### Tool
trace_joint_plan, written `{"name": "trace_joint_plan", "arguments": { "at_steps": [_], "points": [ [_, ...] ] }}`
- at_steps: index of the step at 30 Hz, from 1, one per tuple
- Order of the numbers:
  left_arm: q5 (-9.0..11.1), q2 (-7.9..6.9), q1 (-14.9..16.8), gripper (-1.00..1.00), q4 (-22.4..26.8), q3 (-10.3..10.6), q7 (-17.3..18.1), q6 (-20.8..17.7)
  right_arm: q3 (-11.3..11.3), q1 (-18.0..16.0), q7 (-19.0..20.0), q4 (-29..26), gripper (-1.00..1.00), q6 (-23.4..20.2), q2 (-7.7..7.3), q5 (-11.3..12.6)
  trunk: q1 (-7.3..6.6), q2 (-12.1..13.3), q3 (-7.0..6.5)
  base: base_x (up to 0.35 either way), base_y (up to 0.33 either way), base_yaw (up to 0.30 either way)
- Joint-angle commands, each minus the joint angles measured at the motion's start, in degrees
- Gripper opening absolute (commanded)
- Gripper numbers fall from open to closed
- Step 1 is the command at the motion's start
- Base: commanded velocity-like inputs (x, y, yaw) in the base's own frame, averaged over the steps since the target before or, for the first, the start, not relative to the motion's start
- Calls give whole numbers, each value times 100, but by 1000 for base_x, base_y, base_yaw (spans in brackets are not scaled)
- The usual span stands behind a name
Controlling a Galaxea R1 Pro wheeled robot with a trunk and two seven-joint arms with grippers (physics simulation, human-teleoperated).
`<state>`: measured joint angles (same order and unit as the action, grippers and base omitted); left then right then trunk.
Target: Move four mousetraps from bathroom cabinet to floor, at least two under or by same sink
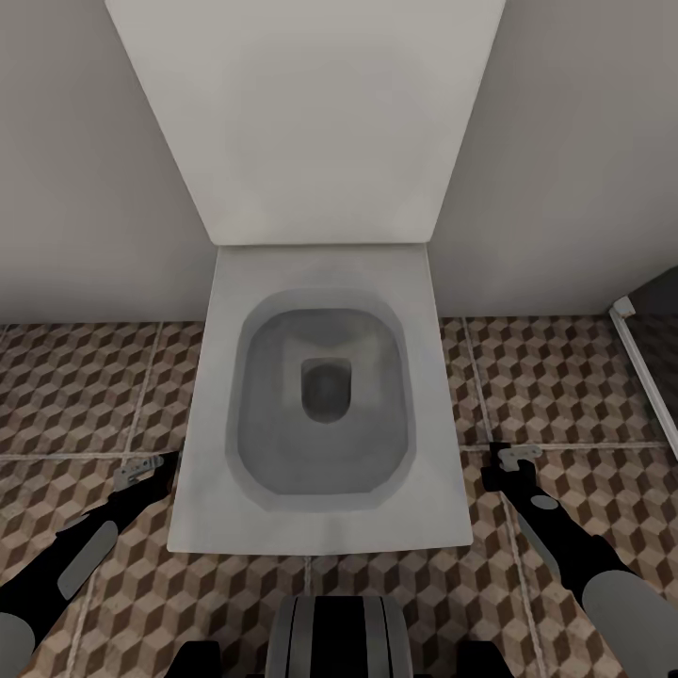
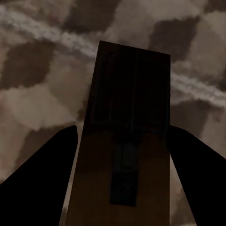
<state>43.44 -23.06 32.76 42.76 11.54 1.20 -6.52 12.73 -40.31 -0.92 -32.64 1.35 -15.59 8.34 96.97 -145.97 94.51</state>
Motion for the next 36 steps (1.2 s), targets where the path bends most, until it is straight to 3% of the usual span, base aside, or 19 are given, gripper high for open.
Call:
{"name": "trace_joint_plan", "arguments": {
  "at_steps": [1, 6, 36],
  "points": [
    [50, -6, 2, -100, 4, 15, 0, -16, 37, -3, -5, 2, -100, 15, -7, 69, -1, -1, 3, 0, 0, 0],
    [43, -6, 2, -100, 4, 15, -5, -16, 44, -3, -19, 3, -100, 20, 1, 64, 9, -7, 92, 0, 0, 0],
    [49, -6, 2, -100, 4, 15, -9, -7, 54, -3, -10, 3, -100, 73, 65, 63, 15, -9, 136, 0, 0, 0]
  ]
}}
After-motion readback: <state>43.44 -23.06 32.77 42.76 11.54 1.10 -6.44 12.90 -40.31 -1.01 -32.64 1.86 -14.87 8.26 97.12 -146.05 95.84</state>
